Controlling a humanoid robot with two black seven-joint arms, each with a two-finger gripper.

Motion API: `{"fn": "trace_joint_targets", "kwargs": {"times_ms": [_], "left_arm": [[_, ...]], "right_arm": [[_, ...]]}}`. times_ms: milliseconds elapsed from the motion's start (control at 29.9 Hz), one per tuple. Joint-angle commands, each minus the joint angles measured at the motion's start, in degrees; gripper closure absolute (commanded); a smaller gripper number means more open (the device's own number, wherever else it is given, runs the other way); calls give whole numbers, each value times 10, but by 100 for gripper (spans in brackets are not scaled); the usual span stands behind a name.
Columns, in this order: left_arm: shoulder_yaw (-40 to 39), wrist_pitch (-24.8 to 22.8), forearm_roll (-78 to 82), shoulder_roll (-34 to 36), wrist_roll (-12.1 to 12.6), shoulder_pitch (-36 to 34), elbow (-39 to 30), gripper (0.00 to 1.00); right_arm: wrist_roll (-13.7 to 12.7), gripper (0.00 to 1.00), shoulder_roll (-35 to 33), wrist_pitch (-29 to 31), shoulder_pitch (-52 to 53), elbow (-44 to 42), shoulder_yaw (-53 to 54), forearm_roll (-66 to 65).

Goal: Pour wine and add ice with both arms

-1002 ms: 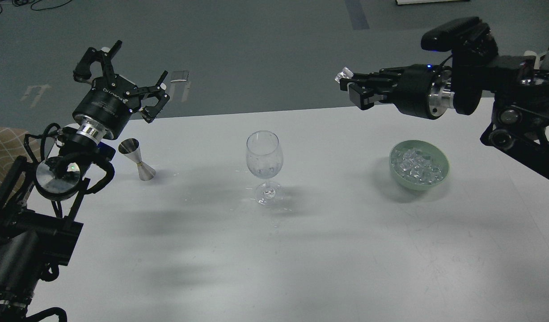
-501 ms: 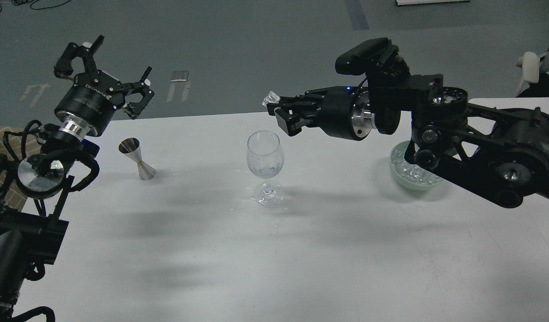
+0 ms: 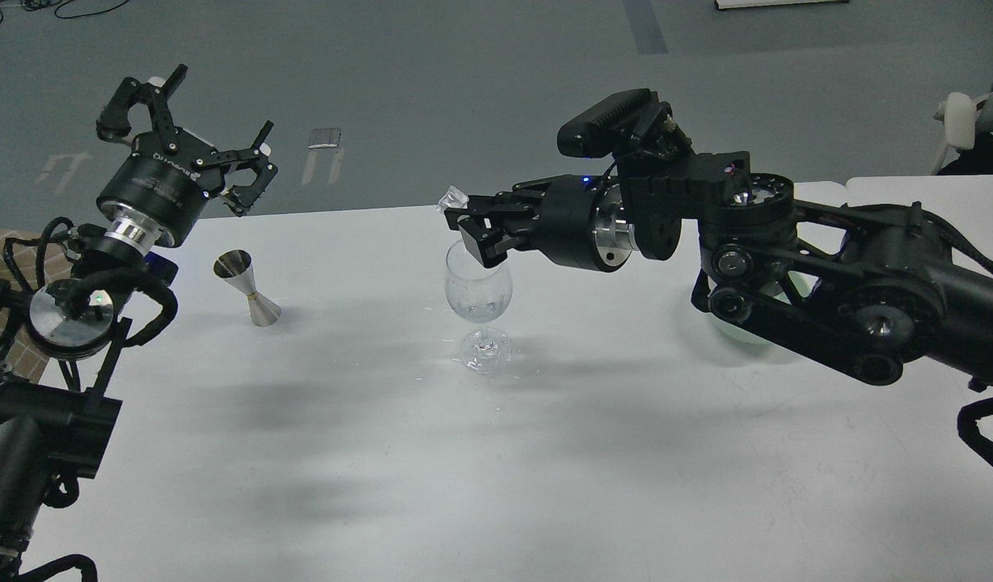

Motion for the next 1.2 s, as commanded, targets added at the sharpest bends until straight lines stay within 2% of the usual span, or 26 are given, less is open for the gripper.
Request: {"fn": "trace_joint_targets", "kwargs": {"times_ms": [0, 301, 368, 501, 601, 902, 936, 1002, 1069, 1169], "left_arm": [[0, -1, 0, 1, 0, 0, 0, 2], [0, -1, 0, 1, 0, 0, 0, 2], [0, -1, 0, 1, 0, 0, 0, 2], [-1, -1, 0, 1, 0, 0, 0, 2], [-1, 0, 0, 1, -3, 0, 1, 2], [-1, 2, 0, 1, -4, 0, 1, 2], [-1, 2, 0, 1, -4, 0, 1, 2], [-1, 3, 0, 1, -5, 0, 1, 2], [-1, 3, 0, 1, -5, -1, 1, 2], [0, 2, 7, 1, -5, 0, 4, 2]], "right_arm": [[0, 80, -2, 0, 2, 1, -14, 0], [0, 78, -6, 0, -5, 2, -18, 1], [0, 75, -6, 0, -5, 2, -18, 1], [0, 62, -8, 0, -5, 0, -18, 0], [0, 60, -9, 0, -4, -1, -18, -1], [-1, 58, -12, 0, -3, -1, -16, 0], [-2, 56, -15, -1, -3, 0, -14, 0], [-2, 36, -14, -7, -3, -1, -4, 0], [-2, 0, -10, -10, -5, -3, 29, 6], [-1, 0, -9, -11, -20, -5, 79, 9]]}}
